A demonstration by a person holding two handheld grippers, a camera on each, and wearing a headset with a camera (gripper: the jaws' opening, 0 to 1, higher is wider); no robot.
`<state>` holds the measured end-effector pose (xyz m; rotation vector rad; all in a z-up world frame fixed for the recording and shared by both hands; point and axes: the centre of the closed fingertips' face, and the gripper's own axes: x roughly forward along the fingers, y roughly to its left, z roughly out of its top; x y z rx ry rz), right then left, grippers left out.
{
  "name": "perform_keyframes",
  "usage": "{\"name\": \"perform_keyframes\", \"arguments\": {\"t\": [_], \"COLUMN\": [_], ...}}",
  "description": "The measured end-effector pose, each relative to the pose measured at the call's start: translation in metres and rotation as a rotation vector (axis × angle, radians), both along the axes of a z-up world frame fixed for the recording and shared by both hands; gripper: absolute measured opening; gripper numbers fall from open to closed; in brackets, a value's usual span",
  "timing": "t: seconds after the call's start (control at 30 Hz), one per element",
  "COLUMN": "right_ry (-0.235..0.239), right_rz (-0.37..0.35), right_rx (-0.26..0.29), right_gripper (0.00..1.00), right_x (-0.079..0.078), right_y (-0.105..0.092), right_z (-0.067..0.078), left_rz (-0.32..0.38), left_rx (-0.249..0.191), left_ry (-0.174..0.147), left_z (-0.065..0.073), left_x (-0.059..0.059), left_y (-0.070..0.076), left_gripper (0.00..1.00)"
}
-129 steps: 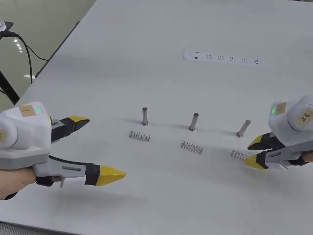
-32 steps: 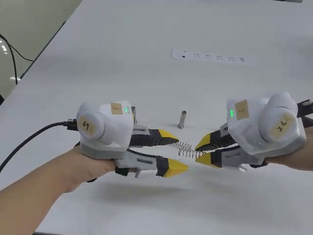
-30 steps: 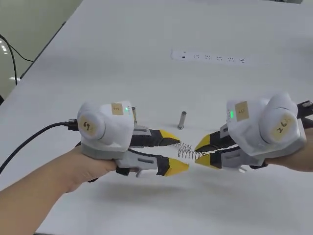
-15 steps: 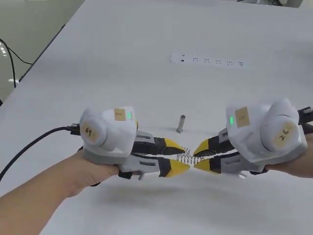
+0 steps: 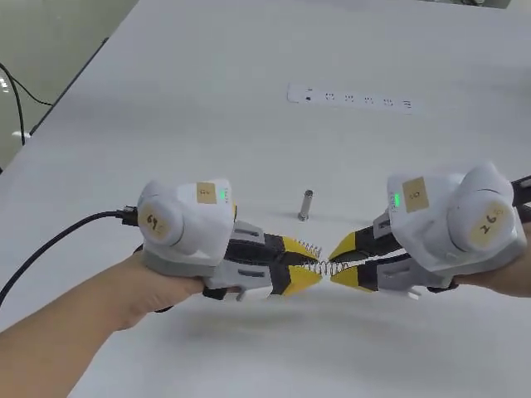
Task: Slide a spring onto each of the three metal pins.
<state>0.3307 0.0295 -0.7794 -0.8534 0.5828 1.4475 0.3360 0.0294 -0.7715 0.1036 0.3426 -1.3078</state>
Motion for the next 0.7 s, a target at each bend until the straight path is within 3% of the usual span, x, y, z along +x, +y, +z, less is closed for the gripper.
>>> {"name": "perform_keyframes", "arguments": {"t": [0.37, 0.47, 0.7], "right_ry": [0.042, 0.047, 0.064], "right_rz": [-0.047, -0.058, -0.071], "right_rx": [0.005, -0.007, 0.029], "right_gripper": [0.08, 0.12, 0.11], "right_x": [-0.01, -0.011, -0.015], "right_y": [-0.004, -0.01, -0.01], "right_z": [-0.009, -0.014, -0.012], "left_rz": [-0.1, -0.108, -0.137], "left_rx": [0.035, 0.027, 0.041], "left_ry": [0.024, 0.036, 0.042], "left_z": [-0.005, -0.005, -0.007], "left_x": [-0.011, -0.012, -0.017], "left_y": [-0.002, -0.002, -0.001], "left_gripper": [0.02, 0.02, 0.02]}}
